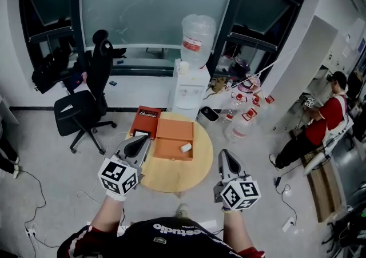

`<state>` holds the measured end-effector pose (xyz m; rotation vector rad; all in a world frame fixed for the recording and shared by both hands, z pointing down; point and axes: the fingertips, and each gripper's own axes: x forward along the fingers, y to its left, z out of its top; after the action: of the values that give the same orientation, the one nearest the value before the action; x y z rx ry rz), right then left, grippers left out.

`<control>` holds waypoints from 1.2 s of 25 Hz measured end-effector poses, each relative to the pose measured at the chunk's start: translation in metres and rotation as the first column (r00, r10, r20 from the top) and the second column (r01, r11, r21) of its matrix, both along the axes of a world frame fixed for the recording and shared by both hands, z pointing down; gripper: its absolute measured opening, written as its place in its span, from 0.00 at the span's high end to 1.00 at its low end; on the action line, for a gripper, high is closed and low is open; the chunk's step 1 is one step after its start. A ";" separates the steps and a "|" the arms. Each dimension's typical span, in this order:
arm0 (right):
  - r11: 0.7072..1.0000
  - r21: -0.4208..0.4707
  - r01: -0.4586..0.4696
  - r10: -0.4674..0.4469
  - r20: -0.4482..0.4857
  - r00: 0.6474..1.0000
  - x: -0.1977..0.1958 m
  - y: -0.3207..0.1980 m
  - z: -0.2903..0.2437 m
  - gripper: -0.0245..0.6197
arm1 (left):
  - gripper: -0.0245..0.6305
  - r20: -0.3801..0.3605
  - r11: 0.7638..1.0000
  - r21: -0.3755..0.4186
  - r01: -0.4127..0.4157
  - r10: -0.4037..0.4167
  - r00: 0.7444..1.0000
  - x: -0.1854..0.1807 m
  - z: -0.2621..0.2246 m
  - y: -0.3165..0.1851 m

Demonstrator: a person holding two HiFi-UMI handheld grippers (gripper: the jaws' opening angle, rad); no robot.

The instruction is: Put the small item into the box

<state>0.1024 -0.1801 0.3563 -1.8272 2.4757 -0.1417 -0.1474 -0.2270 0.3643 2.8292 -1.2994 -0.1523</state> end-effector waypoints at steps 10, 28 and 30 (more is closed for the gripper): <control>0.999 0.012 -0.037 0.037 -0.028 0.999 0.008 0.008 -0.003 0.92 | 0.92 0.001 1.000 0.006 -0.009 0.009 1.000 0.007 -0.001 0.007; 0.998 0.014 -0.065 0.065 -0.034 0.997 0.005 0.026 0.001 0.92 | 0.92 -0.019 1.000 -0.020 -0.007 0.007 1.000 -0.004 0.005 0.016; 0.998 0.013 -0.067 0.068 -0.034 0.997 0.005 0.027 0.001 0.92 | 0.92 -0.018 1.000 -0.019 -0.009 0.008 1.000 -0.004 0.006 0.017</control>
<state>0.1077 -0.1535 0.3576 -1.9220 2.4283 -0.0925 -0.1511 -0.2096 0.3700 2.8101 -1.2780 -0.1643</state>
